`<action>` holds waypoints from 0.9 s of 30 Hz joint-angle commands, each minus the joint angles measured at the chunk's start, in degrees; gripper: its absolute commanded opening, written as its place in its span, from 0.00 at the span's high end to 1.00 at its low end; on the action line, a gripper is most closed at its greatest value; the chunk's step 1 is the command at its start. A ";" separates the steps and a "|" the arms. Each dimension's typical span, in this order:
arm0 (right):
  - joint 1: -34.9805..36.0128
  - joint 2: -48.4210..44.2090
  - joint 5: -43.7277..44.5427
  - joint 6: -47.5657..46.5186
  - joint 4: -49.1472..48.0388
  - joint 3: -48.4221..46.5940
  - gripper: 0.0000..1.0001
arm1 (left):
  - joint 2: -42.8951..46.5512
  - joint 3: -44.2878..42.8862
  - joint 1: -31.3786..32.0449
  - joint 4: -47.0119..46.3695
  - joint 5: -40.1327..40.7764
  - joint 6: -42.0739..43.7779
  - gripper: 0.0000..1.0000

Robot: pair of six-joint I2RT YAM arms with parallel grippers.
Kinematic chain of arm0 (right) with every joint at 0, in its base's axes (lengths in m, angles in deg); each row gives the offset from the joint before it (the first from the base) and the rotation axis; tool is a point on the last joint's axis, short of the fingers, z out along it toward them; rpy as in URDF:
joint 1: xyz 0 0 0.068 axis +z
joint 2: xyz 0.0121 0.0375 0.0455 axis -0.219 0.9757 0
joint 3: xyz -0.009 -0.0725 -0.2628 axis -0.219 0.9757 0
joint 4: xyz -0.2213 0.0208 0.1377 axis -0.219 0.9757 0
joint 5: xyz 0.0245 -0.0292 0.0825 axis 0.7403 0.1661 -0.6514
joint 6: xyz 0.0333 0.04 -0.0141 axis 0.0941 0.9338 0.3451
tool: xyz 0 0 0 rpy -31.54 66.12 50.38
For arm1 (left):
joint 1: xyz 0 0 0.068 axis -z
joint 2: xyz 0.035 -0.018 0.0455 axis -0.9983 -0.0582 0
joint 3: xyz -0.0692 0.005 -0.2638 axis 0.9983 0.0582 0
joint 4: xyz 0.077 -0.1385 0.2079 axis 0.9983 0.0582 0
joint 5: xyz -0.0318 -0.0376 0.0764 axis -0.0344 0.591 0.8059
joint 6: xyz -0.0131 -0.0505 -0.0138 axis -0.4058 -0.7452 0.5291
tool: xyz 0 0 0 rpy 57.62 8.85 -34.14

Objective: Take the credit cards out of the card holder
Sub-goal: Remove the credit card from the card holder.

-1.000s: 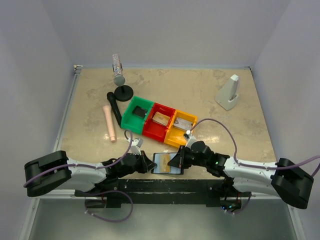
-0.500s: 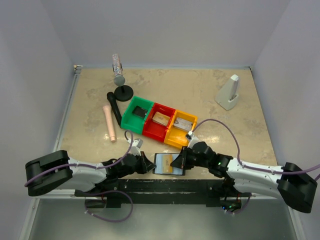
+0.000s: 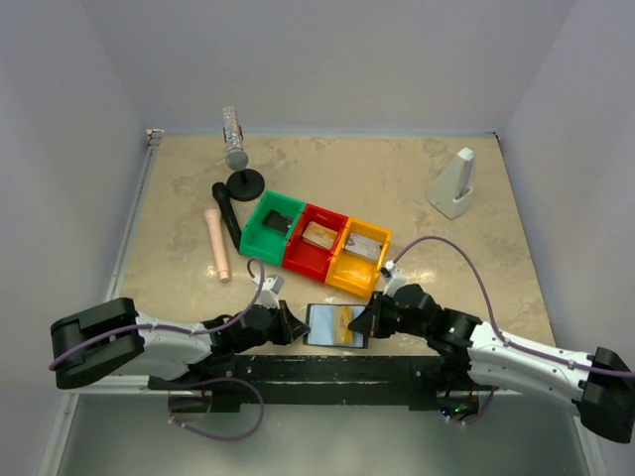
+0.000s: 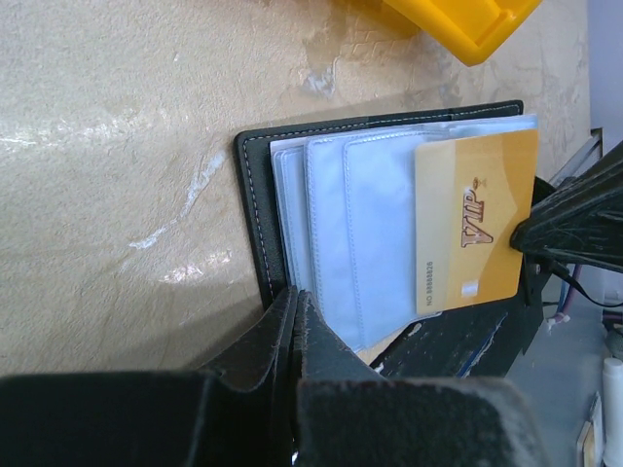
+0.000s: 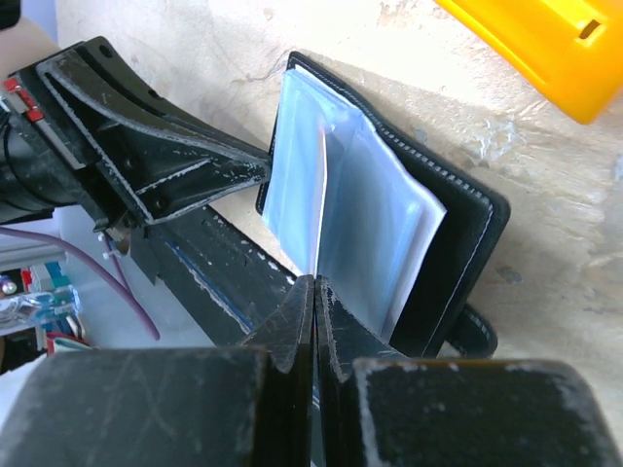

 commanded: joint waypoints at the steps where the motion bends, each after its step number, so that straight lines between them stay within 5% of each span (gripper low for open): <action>1: -0.30 -5.37 2.06 -2.10 5.62 -1.99 1.00 | 0.74 2.87 0.29 0.51 0.88 1.06 1.00; 7: -0.30 -9.25 1.53 -5.44 12.21 -6.55 1.00 | 5.57 -0.55 0.29 2.08 -0.09 6.24 1.00; 17: -0.30 -8.55 -3.73 -11.86 16.44 -15.25 1.00 | 23.49 -11.72 -0.14 21.84 2.72 14.07 0.55; 27: -0.48 -6.62 -16.22 -11.43 6.61 -19.05 1.00 | 56.01 3.74 -3.13 18.36 -1.13 12.06 0.27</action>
